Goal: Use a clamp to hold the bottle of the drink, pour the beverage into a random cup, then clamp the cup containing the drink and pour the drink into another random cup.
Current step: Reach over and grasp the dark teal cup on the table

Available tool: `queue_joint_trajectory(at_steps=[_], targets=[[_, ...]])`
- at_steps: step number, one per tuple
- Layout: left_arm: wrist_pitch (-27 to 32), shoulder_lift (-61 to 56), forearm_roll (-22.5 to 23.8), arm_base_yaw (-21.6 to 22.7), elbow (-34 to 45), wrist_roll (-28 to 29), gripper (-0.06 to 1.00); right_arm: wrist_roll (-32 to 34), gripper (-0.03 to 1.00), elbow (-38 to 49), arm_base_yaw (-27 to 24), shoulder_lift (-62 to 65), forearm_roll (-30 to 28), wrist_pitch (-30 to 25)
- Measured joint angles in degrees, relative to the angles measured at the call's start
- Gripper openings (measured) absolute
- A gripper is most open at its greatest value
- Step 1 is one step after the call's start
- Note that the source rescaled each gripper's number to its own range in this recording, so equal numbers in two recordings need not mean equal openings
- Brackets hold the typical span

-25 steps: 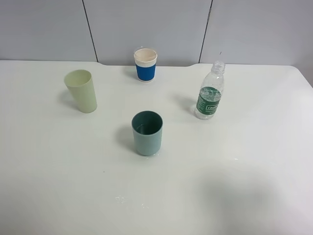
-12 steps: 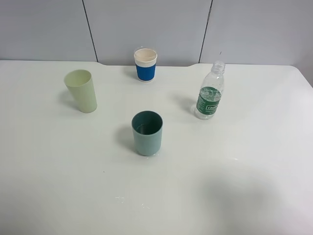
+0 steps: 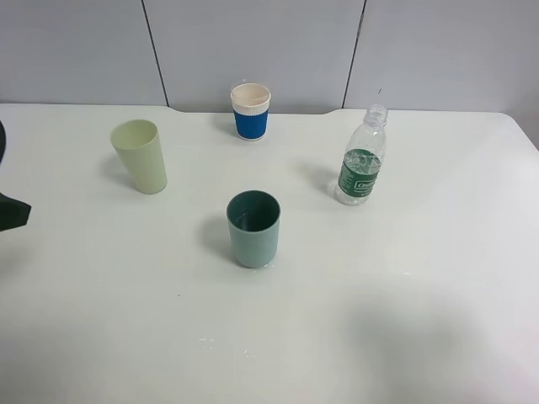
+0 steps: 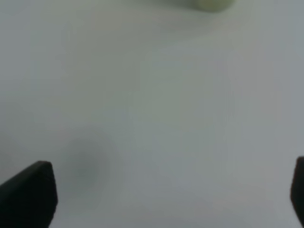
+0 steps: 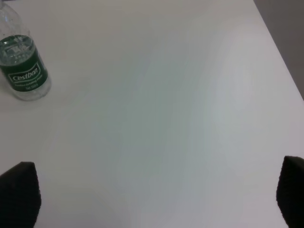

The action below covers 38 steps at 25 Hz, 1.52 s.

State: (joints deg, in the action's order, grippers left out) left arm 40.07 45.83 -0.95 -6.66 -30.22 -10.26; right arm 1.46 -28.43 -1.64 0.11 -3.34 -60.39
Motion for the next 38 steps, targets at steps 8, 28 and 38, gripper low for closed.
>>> queue_joint_trajectory(at_steps=[8,28,38], targets=[[-0.11,7.64,2.03,-10.85,0.0,-0.33,1.0,0.0,1.0,0.0,0.0,0.0,0.0,0.0],[-33.3,13.78,-4.42,-28.77,16.31,-0.77,1.0,0.0,1.0,0.0,0.0,0.0,0.0,0.0],[-51.06,28.29,-4.05,-28.85,17.79,3.85,1.0,0.04,1.0,0.0,0.0,0.0,0.0,0.0]])
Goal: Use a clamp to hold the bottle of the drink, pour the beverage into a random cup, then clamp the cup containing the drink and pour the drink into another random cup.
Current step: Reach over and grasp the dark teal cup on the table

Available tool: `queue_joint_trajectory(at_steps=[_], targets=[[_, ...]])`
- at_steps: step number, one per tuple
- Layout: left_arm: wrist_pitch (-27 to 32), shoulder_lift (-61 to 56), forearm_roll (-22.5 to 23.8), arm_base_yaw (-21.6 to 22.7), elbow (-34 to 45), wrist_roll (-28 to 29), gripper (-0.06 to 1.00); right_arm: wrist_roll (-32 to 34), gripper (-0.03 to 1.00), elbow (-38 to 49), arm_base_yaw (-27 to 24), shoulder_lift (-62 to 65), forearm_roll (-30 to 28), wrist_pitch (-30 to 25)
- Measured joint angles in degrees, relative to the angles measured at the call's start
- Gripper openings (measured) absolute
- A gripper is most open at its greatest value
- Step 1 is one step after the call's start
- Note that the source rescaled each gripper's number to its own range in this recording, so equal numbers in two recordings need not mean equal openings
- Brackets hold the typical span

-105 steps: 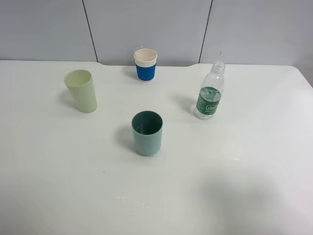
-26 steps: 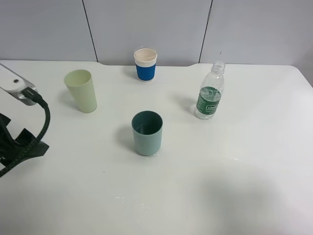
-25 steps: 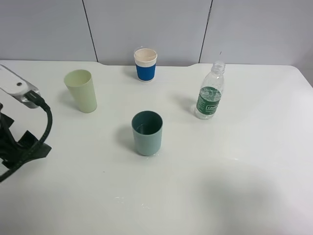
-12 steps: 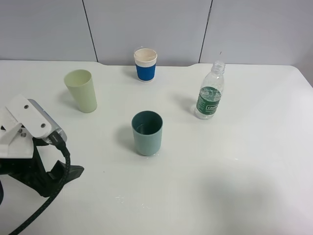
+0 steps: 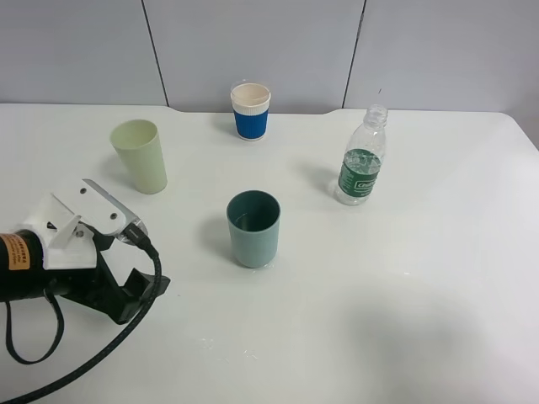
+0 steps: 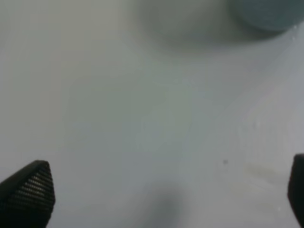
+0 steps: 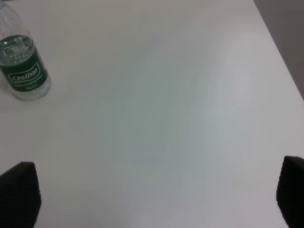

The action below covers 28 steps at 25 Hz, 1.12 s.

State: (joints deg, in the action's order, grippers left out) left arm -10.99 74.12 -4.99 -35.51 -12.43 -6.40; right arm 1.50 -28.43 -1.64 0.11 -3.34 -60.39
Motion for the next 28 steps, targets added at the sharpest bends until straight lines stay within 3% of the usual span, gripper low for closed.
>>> queue_joint_trajectory(at_steps=[14,28], targets=[[-27.07,15.89,17.6,0.0,0.69,5.77,1.0,0.0,1.0,0.0,0.0,0.0,0.0,0.0],[-53.3,32.12,21.59,0.0,0.63,5.84,1.0,0.0,1.0,0.0,0.0,0.0,0.0,0.0]])
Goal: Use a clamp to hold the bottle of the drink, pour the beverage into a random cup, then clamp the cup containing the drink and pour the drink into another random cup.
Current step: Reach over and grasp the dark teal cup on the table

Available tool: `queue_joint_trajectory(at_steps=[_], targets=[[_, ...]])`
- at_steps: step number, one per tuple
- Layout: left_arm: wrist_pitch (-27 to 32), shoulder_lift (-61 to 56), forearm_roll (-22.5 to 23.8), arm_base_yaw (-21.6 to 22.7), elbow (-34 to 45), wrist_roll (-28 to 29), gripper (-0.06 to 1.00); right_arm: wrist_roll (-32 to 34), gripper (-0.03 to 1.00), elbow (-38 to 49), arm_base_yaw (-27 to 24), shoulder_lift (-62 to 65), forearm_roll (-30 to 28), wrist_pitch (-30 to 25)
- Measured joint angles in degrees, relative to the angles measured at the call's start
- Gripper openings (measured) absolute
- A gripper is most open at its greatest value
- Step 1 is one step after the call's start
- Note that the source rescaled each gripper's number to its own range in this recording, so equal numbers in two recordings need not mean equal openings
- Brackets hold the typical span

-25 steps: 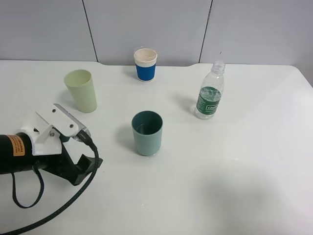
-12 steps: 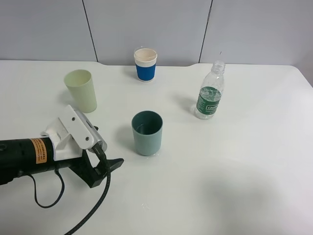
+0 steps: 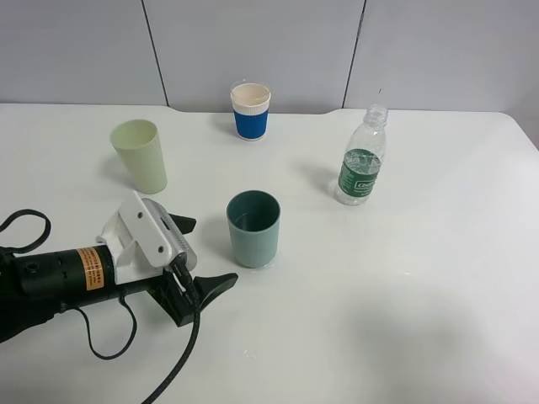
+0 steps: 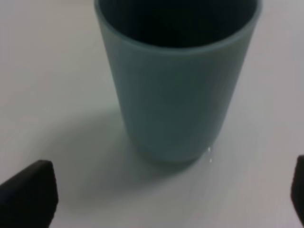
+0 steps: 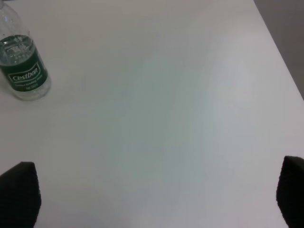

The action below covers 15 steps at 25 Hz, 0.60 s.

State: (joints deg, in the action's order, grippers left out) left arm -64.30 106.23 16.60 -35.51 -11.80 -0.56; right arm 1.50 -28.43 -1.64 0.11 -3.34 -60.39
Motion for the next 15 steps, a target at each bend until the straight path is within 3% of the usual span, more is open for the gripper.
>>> queue_joint_trajectory(at_steps=[6,15], targets=[[-4.27,3.3,0.0,0.0,-0.32,-0.05,1.0,0.0,1.0,0.0,0.0,0.0,0.0,0.0],[-4.65,4.26,0.02,0.0,-3.48,-0.05,1.0,0.0,1.0,0.0,0.0,0.0,0.0,0.0]])
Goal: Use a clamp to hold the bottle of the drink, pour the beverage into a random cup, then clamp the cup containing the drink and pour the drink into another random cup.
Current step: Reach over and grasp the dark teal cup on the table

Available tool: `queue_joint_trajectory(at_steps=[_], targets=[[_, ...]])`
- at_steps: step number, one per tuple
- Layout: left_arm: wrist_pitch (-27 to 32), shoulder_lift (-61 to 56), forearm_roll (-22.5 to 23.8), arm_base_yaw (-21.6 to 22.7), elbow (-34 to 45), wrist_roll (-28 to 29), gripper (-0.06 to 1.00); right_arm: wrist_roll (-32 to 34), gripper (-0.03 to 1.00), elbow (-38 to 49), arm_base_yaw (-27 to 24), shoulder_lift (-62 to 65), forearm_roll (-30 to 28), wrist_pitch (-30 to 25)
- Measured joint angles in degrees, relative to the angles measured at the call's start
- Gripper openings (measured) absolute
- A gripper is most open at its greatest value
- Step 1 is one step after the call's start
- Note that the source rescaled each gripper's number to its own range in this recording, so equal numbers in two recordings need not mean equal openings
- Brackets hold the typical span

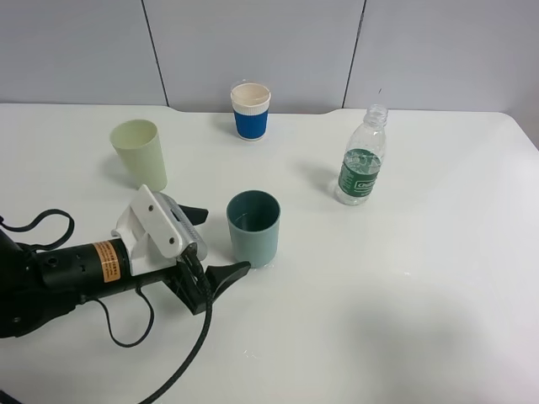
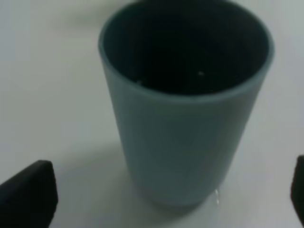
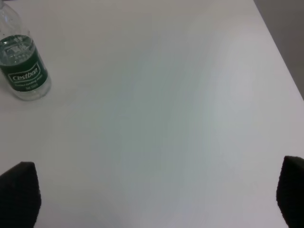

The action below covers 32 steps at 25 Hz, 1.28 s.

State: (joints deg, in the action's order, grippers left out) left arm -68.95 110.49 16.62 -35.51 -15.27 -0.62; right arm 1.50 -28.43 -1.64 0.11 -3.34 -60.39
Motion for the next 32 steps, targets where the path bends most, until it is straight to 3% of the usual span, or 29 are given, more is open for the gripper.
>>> queue_joint_trajectory(at_steps=[32], targets=[[-0.55,9.43,5.8,0.0,-9.76,-1.04,1.0,0.0,1.0,0.0,0.0,0.0,0.0,0.0]])
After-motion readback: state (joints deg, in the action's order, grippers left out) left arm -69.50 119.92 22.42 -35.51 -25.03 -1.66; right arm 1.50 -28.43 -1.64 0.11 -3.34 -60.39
